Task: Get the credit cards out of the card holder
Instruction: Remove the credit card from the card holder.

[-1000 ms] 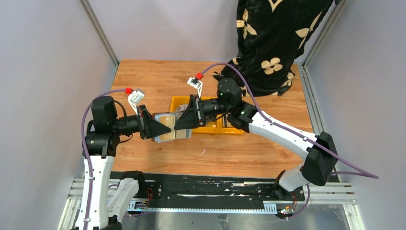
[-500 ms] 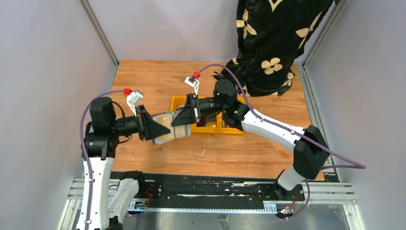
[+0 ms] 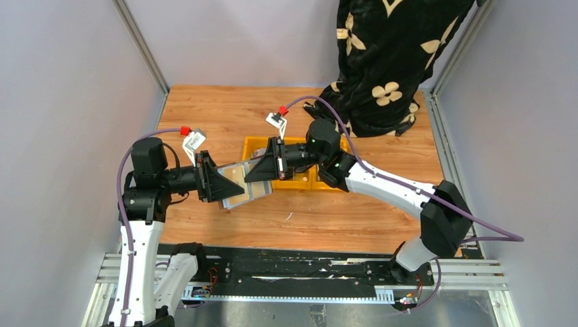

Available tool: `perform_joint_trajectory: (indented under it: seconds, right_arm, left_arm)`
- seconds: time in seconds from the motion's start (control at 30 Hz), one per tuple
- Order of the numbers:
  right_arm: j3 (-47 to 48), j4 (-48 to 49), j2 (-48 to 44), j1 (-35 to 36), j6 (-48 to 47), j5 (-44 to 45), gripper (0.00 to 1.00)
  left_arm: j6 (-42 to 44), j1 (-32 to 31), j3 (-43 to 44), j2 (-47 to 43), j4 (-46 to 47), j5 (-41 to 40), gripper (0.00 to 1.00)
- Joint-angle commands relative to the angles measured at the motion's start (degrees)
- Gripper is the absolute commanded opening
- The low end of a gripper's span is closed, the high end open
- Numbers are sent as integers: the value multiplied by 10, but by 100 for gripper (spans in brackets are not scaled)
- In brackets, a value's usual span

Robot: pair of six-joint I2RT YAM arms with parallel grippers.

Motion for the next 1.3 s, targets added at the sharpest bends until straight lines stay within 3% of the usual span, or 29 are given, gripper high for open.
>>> perform_joint_trajectory:
  seconds: [0.0, 0.1, 0.2, 0.6, 0.73, 0.77, 0.87, 0.97, 1.1, 1.27]
  right_arm:
    - [-32, 15, -15, 9, -23, 36, 0]
    - [-53, 24, -34, 3, -23, 36, 0]
    - [-70, 27, -53, -2, -26, 37, 0]
    - [-90, 15, -87, -5, -41, 47, 0]
    - [-91, 51, -85, -4, -17, 41, 0]
    - [-91, 61, -83, -3, -8, 40, 4]
    - [-90, 100, -73, 3, 18, 39, 32]
    - [-86, 130, -58, 13, 33, 40, 38]
    - [-71, 141, -38, 24, 43, 35, 34]
    - [-78, 185, -28, 21, 72, 21, 7]
  left_arm:
    - [-11, -13, 1, -7, 16, 103, 36]
    - [-14, -14, -2, -9, 16, 105, 32]
    - [-17, -13, -1, -9, 17, 105, 21]
    - [-28, -14, 2, -10, 16, 93, 17]
    - [-25, -13, 0, -14, 16, 80, 9]
    - [-26, -13, 0, -13, 16, 78, 7]
    - [-26, -13, 2, -12, 16, 68, 1]
    - [-27, -13, 4, -11, 16, 65, 1]
    - [-30, -14, 10, -10, 16, 63, 1]
    - [-34, -13, 17, -10, 16, 63, 5]
